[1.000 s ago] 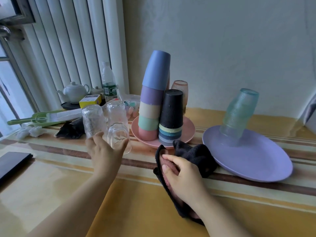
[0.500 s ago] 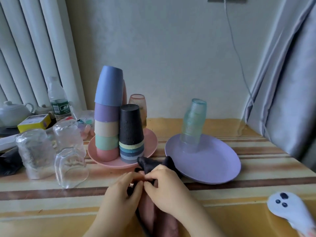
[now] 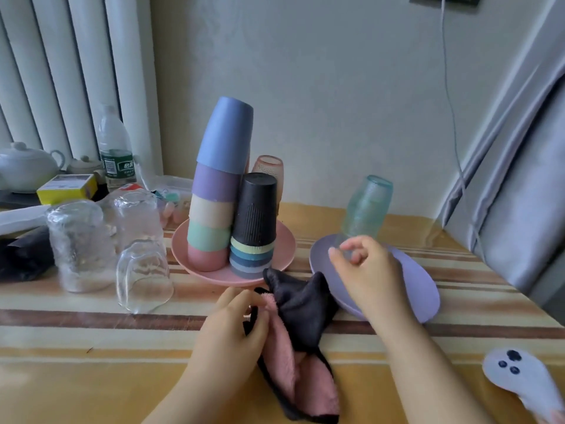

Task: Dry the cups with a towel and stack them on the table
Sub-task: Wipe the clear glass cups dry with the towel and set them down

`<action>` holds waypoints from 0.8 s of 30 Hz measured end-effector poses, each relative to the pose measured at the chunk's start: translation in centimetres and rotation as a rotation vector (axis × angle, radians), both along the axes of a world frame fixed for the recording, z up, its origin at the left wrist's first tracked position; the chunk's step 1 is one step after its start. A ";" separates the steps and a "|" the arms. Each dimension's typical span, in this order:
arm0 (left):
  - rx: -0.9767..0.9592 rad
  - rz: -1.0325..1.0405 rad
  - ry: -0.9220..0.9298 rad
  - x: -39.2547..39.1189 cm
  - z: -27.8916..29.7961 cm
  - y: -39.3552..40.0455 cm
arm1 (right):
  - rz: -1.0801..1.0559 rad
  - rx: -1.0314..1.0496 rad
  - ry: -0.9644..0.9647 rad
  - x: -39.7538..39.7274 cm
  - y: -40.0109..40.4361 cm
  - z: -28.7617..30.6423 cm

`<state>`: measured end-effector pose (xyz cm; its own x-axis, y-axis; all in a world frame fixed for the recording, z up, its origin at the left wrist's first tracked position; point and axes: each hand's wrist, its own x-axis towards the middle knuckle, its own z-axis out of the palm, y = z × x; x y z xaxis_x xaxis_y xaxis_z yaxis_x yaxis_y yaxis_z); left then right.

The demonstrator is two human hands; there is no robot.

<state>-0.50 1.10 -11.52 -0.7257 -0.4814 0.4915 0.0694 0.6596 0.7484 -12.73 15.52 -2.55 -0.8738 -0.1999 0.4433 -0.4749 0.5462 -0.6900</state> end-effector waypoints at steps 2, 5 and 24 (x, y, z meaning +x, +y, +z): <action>0.016 0.025 0.025 0.2 0.4 0.4 | -0.164 -0.061 0.176 -2.9 0.5 1.0; 0.028 0.035 0.052 0.5 0.9 0.5 | -0.278 -0.114 0.108 -7.8 0.7 2.7; 0.003 -0.026 0.077 -0.5 0.3 0.5 | 0.089 -0.388 -0.153 -16.1 0.9 2.5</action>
<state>-0.98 1.56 -11.18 -0.6981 -0.4644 0.5449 0.1442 0.6542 0.7424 -28.82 16.38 -0.04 -0.9220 -0.1217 0.3675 -0.3851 0.1933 -0.9024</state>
